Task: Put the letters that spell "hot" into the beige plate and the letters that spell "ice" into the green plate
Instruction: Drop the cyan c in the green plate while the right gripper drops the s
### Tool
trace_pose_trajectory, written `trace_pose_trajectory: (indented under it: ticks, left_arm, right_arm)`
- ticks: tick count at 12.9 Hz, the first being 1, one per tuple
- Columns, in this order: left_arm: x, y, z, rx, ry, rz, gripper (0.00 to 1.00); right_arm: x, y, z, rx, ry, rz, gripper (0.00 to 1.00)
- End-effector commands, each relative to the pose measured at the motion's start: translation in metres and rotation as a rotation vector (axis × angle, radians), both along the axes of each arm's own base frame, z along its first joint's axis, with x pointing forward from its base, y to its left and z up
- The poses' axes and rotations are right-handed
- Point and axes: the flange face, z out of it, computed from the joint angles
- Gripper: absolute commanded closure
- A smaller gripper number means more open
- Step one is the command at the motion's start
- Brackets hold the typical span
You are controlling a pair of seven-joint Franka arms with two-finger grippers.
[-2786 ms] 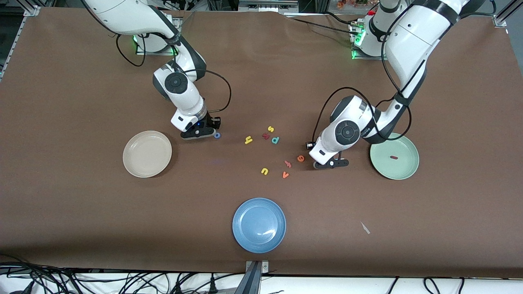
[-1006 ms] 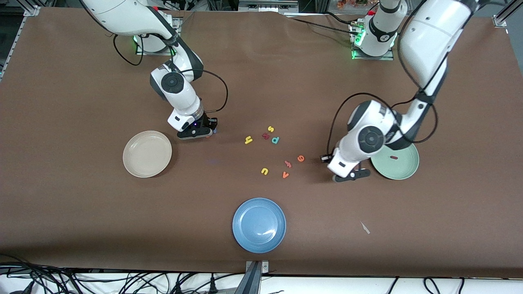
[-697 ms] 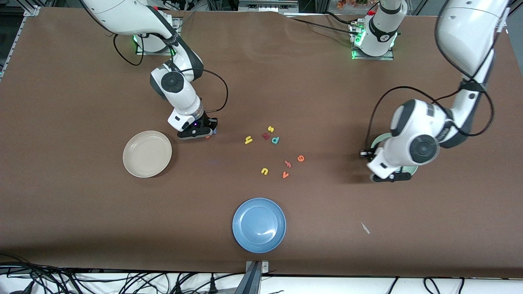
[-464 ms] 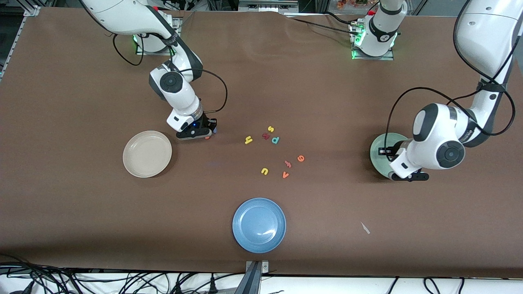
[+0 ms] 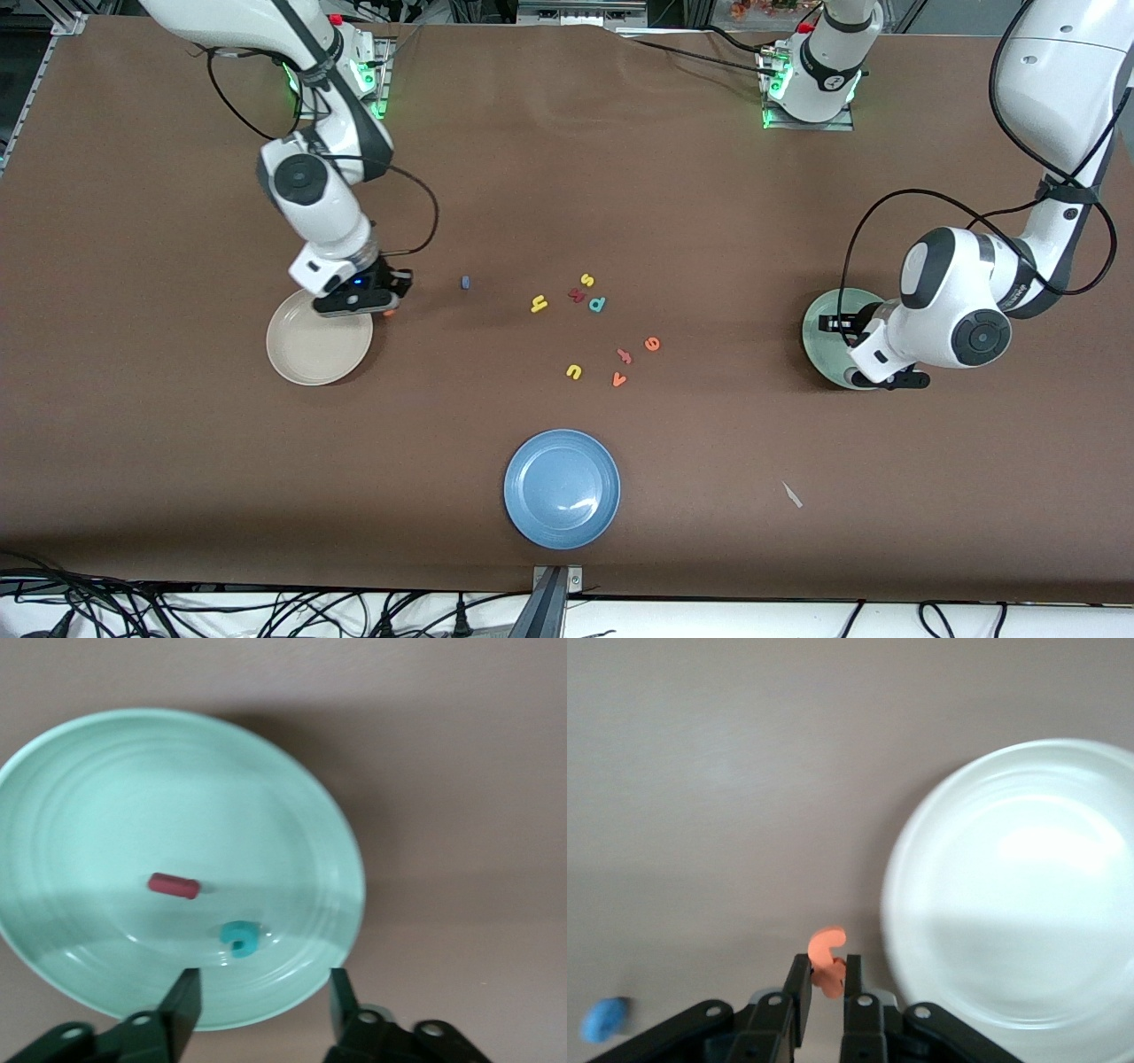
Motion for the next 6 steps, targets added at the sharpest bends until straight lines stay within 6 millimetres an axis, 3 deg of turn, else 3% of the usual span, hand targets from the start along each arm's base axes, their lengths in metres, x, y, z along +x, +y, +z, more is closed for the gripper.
trace_pose_trajectory:
  ticks: [1,3,6]
  left_arm:
    - [0.009,-0.055,0.035,0.017,-0.056,0.059,0.0]
    - [0.009,-0.116,0.046,0.049,-0.083,0.173,0.0]
    - [0.013,-0.202,0.031,0.017,-0.16,0.303,0.0]
  right_arm:
    - [0.007,-0.042,0.011,-0.031,0.004,0.064,0.91]
    - [0.009,-0.049,0.008,-0.032,0.009,0.061,0.81]
    - [0.008,-0.049,0.004,-0.028,0.016,0.043,0.63]
